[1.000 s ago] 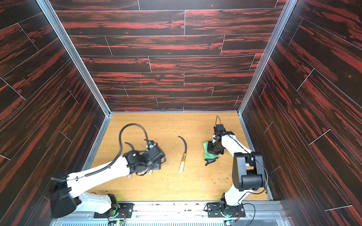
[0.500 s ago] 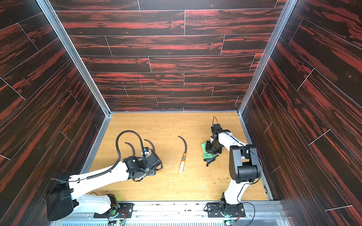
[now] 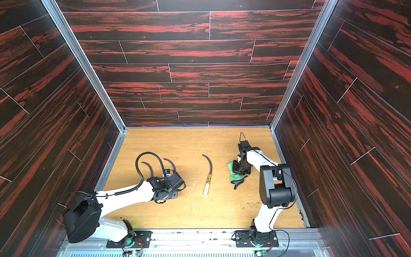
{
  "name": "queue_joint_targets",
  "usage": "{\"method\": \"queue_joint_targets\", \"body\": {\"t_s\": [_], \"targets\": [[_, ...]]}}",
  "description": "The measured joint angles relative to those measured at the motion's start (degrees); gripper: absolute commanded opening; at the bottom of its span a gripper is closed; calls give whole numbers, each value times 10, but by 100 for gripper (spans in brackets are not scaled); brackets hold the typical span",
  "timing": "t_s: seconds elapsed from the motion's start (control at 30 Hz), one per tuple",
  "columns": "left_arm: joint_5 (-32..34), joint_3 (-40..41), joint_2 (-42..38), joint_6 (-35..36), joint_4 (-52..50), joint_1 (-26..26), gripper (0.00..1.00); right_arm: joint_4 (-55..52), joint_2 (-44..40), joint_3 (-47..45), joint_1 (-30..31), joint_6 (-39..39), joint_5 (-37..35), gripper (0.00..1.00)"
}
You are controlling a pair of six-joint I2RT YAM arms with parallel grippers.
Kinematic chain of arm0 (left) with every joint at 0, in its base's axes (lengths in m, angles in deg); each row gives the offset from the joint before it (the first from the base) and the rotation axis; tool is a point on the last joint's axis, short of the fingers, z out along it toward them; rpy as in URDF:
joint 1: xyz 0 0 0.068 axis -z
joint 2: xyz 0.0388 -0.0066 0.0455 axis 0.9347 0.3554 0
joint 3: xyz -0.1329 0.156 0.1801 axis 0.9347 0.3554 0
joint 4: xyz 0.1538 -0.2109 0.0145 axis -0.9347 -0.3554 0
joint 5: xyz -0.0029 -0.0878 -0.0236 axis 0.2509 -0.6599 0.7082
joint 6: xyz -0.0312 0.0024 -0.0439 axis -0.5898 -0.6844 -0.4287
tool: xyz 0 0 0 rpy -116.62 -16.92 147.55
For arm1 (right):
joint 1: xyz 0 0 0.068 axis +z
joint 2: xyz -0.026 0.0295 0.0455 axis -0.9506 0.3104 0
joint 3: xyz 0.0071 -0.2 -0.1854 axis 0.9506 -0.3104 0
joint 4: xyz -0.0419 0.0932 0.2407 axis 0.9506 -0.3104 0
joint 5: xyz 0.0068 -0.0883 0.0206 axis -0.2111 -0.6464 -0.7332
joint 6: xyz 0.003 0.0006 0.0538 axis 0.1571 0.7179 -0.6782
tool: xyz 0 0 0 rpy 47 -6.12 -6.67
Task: Wipe small sickles with rags
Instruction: Adjust the small sickle at the center of the board.
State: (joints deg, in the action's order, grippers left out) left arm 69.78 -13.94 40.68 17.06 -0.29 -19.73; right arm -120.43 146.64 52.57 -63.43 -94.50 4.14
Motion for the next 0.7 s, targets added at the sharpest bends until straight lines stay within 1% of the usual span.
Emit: {"method": "queue_joint_targets", "body": {"t_s": [0.37, 0.47, 0.7], "targets": [[-17, 26, 12, 4, 29, 0, 42, -6, 0, 5, 5, 0, -2, 11], [-17, 28, 26, 5, 45, 0, 38, -6, 0, 5, 8, 0, -2, 11], [-17, 28, 51, 13, 66, 0, 24, -12, 0, 10, 12, 0, -5, 10]]}}
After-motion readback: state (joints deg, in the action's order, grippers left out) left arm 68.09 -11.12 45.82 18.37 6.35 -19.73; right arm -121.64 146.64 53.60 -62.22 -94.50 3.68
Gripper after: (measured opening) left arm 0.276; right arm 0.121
